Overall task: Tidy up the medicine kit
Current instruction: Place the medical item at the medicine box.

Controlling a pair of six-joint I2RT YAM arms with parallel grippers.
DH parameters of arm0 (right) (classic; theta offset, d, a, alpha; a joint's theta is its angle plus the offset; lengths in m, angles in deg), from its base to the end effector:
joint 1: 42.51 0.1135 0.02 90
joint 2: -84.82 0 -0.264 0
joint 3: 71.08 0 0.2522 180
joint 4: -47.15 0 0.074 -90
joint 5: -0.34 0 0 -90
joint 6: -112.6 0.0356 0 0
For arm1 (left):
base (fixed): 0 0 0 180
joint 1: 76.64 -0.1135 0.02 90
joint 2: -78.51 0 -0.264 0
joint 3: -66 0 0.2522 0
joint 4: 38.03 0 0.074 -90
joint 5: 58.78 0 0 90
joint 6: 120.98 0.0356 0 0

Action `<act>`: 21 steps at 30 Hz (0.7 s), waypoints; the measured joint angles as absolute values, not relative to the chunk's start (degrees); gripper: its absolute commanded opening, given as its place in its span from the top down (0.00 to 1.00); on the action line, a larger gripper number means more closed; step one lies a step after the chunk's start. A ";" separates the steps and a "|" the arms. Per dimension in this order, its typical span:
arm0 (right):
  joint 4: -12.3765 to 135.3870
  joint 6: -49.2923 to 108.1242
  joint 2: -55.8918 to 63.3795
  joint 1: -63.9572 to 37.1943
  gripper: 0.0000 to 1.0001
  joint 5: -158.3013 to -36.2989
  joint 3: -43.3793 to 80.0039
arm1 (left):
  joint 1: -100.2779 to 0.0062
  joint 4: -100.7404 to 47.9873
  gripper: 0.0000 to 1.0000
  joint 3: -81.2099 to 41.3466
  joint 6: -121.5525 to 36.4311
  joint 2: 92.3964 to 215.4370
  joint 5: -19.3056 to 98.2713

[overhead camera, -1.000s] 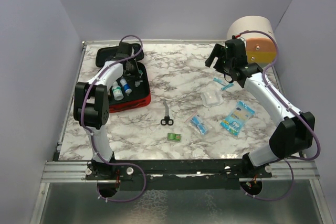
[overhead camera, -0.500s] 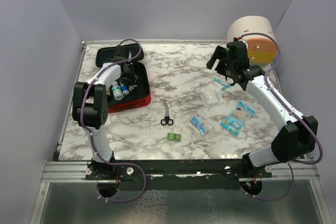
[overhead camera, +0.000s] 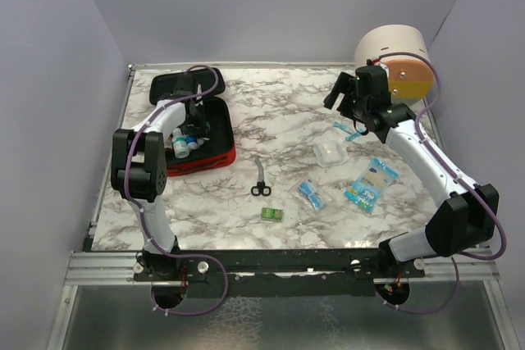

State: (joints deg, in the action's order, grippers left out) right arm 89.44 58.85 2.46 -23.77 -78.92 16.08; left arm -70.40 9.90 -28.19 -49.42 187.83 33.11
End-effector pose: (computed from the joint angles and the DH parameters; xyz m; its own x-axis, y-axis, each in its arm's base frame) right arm 0.3077 0.0974 0.3299 -0.5686 0.4206 -0.7069 0.1992 0.9042 0.3777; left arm 0.3979 -0.0447 0.1991 -0.8798 -0.2218 -0.4205 -0.1632 0.9716 -0.1712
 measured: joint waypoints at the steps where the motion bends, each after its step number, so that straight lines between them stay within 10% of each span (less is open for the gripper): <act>1: 89.42 58.87 2.46 -23.77 0.19 -78.92 16.08 | -70.57 10.21 1.00 -28.19 -49.20 187.78 33.11; 6: 89.42 58.87 2.46 -23.77 0.19 -78.89 16.00 | -70.61 10.99 0.98 -28.19 -48.30 187.72 33.11; 14: 89.55 58.74 2.46 -23.77 0.16 -78.92 15.69 | -70.66 11.74 0.41 -28.38 -47.36 187.72 33.44; 21: 91.11 56.77 0.10 -23.77 0.10 -79.22 15.80 | -70.57 12.74 0.20 -29.61 -46.34 187.70 35.12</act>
